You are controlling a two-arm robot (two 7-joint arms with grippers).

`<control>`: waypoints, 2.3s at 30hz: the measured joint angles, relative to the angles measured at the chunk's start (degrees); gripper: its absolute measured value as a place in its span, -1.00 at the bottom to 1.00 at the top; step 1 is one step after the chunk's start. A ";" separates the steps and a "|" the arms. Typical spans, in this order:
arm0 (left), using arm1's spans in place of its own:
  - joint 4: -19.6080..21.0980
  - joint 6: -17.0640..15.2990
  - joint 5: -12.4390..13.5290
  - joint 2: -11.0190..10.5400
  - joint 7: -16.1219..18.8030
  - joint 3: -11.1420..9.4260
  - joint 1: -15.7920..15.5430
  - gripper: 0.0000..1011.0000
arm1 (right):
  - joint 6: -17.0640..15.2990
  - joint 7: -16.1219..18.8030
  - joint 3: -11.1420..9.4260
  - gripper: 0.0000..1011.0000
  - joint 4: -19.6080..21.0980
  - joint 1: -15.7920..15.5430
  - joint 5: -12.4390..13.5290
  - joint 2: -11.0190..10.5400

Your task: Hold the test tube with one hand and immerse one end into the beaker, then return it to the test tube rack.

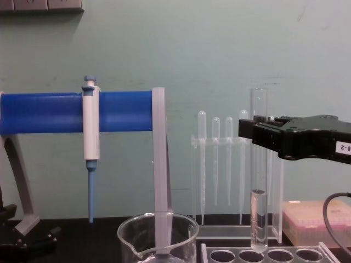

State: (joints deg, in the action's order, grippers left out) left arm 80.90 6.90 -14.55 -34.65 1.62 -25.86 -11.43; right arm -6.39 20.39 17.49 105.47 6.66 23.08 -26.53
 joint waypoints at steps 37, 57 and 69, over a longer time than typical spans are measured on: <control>0.00 0.00 0.01 0.00 0.00 0.00 0.00 0.98 | -0.49 0.39 2.03 -0.55 0.74 2.63 -0.49 0.81; 0.00 0.00 0.00 0.00 0.00 0.00 0.00 0.98 | 2.24 3.32 11.25 -0.55 -10.00 13.48 -2.88 8.41; 0.00 0.00 0.00 0.00 0.00 0.00 0.00 0.98 | 10.46 4.98 12.80 -0.55 -19.31 11.91 -5.26 10.32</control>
State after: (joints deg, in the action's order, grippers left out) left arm 80.90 6.90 -14.55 -34.65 1.62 -25.86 -11.43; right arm 4.07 25.36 30.29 86.16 18.58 17.82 -16.21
